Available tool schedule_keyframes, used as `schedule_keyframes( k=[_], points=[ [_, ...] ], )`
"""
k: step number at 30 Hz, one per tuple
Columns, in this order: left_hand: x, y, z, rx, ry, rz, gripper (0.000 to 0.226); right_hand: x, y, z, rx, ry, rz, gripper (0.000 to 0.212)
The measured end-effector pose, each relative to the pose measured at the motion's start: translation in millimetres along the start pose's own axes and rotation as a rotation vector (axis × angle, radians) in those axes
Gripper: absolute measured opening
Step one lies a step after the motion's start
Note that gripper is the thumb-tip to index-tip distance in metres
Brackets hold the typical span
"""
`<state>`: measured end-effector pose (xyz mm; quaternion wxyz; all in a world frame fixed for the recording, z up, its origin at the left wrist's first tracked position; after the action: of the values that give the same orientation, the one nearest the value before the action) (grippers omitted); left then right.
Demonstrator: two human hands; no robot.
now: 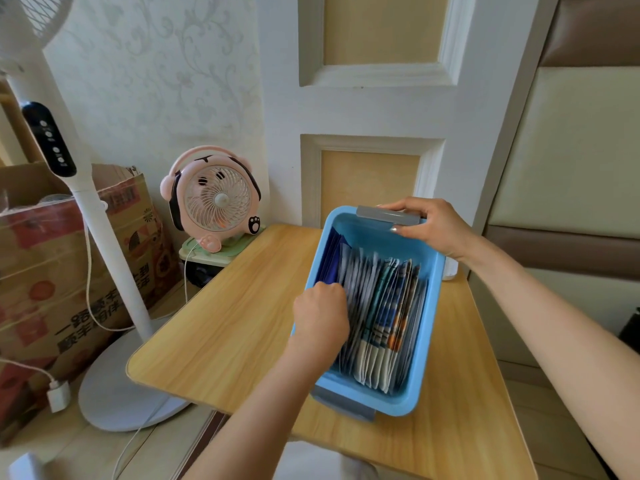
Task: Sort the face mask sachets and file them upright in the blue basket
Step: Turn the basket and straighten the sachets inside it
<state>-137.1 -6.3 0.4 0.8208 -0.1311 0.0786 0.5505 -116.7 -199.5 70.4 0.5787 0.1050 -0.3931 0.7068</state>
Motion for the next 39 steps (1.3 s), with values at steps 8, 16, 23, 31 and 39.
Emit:
schedule_keyframes(
  k=[8, 16, 23, 31, 39],
  points=[
    [14.6, 12.1, -18.4, 0.175, -0.035, 0.024, 0.034, -2.9, -2.4, -0.5, -0.013, 0.017, -0.04, 0.042],
    [29.6, 9.3, -16.8, -0.112, 0.111, 0.045, 0.015, -13.2, 15.8, 4.2, -0.136, 0.182, -0.243, 0.036],
    [17.5, 4.8, -14.7, -0.406, 0.085, -0.059, 0.019, -71.0, 71.9, 7.3, -0.021, 0.292, -0.615, 0.02],
    [-56.6, 5.5, -35.3, 0.062, 0.125, -0.139, 0.107, -55.3, 60.6, 23.0, 0.37, 0.817, -0.649, 0.049],
    [-57.4, -3.5, -47.9, 0.171, 0.02, -0.071, 0.072, -32.6, 30.8, -30.0, 0.168, 0.496, 0.076, 0.011]
  ],
)
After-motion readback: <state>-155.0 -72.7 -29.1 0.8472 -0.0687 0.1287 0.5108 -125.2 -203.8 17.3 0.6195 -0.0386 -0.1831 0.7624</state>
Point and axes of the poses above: each hand's wrist, its own y-axis away from the middle knuckle, its own z-axis out of the back of the hand, x = y × z, the point moved 3 cm from there along -y, towards the middle knuckle, and after that the axes turned 6 degrees about y, right-handed, at the moved point
